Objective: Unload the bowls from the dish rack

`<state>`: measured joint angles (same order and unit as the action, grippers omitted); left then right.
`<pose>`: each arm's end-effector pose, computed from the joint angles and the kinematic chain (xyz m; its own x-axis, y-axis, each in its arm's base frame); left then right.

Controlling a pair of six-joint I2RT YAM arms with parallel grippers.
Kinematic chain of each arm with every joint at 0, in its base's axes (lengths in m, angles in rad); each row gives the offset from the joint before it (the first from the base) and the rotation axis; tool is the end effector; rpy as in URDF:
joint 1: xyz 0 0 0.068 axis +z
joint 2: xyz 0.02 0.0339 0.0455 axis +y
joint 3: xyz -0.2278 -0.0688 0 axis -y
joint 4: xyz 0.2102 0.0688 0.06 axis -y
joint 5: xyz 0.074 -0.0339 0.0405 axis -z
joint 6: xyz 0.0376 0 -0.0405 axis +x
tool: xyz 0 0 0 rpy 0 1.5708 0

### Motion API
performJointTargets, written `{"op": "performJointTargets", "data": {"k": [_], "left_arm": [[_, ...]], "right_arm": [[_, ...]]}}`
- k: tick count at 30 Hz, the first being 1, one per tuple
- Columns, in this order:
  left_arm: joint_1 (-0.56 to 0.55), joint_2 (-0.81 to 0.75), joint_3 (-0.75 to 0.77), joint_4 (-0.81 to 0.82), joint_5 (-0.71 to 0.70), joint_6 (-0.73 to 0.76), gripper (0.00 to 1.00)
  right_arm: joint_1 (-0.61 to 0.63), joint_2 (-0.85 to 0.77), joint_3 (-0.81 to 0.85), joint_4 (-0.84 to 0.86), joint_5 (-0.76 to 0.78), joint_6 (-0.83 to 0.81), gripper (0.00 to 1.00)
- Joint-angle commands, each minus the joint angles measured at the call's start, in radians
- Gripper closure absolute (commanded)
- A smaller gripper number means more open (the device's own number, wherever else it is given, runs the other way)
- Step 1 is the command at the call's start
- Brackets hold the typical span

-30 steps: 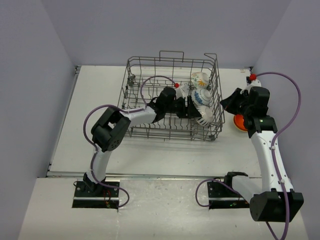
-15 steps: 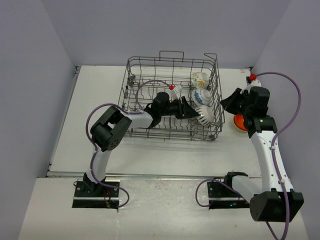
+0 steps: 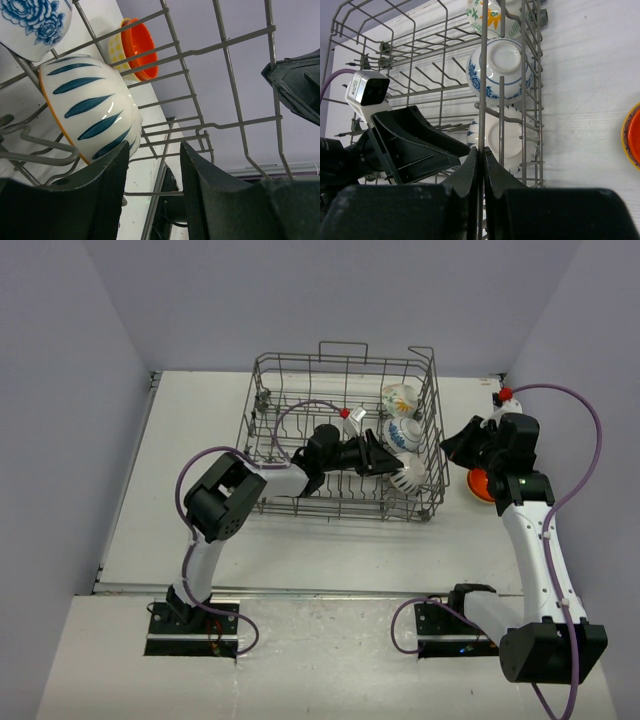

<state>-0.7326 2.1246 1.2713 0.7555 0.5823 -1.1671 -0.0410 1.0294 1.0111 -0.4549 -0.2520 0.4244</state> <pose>0.3045 -0.3017 0.1780 -0.9164 -0.2087 -0.3416 0.3125 0.1602 -0.9363 0.2124 0.0007 0.3145 -0.4899 0.4192 -0.7644 0.0216 0.8824 0.4701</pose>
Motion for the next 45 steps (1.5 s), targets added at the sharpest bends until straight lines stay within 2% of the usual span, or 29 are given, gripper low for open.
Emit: {"op": "performJointTargets", "data": {"k": [1,10,16,28,45], "left_arm": [[-0.019,0.009,0.048,-0.01,-0.01,0.009,0.53],[-0.03,-0.156,-0.021,-0.284,-0.199,0.221,0.45],[-0.031,-0.187,0.033,-0.489,-0.277,0.285,0.41],[-0.031,-0.089,0.074,-0.417,-0.24,0.23,0.4],[-0.031,-0.032,0.037,-0.15,-0.145,0.087,0.41]], "right_arm": [[0.018,0.029,-0.026,-0.071,-0.009,-0.035,1.0],[0.016,0.028,-0.034,-0.064,-0.015,-0.033,1.0],[0.016,0.026,-0.029,-0.064,-0.018,-0.027,1.0],[0.016,0.021,-0.029,-0.07,-0.01,-0.036,1.0],[0.018,0.024,-0.029,-0.068,-0.013,-0.035,1.0]]}}
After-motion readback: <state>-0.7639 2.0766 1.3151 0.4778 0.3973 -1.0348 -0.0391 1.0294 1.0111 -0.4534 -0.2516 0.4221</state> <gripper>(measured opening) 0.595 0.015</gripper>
